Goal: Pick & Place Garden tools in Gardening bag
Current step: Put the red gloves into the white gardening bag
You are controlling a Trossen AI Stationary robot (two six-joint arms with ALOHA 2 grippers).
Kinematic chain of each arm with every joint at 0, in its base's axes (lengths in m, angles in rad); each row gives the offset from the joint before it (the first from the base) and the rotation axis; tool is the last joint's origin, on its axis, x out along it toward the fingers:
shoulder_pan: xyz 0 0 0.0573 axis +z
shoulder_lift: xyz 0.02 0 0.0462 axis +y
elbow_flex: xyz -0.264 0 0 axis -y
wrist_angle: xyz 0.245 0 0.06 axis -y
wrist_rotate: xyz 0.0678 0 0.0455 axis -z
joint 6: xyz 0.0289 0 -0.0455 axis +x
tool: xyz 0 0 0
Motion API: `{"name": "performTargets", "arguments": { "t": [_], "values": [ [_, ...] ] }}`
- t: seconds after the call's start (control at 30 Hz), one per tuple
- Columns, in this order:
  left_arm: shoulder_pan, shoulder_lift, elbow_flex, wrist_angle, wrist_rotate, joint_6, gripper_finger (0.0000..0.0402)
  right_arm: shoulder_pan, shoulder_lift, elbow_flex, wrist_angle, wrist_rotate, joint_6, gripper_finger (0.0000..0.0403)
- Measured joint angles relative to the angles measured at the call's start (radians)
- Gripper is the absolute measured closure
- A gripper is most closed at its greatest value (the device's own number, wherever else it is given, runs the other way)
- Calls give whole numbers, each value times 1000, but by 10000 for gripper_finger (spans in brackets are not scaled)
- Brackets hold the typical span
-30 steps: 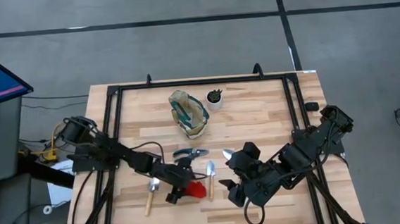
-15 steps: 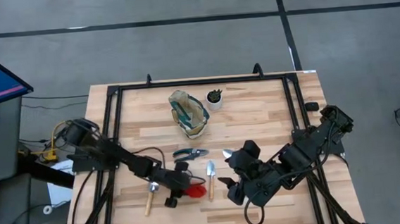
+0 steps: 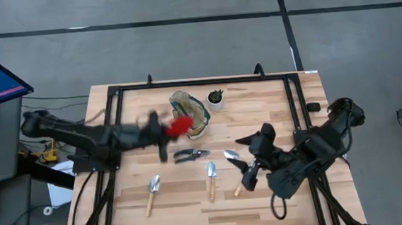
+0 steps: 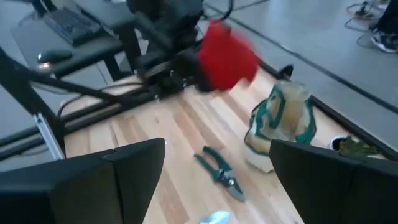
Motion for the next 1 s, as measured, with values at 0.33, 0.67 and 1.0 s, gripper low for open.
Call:
{"name": "performTargets", "arguments": {
  "t": [0.33,0.67,1.0],
  "values": [
    [380,63,1,17,520,187,368,-17,-6,0,-64,31,0,119],
    [522,237,206,-220,741,635,368,-34,-6,0,-78,30,0,119],
    [593,393,304,-398,743,1039,358,-49,-6,0,-99,30,24,119]
  ]
}}
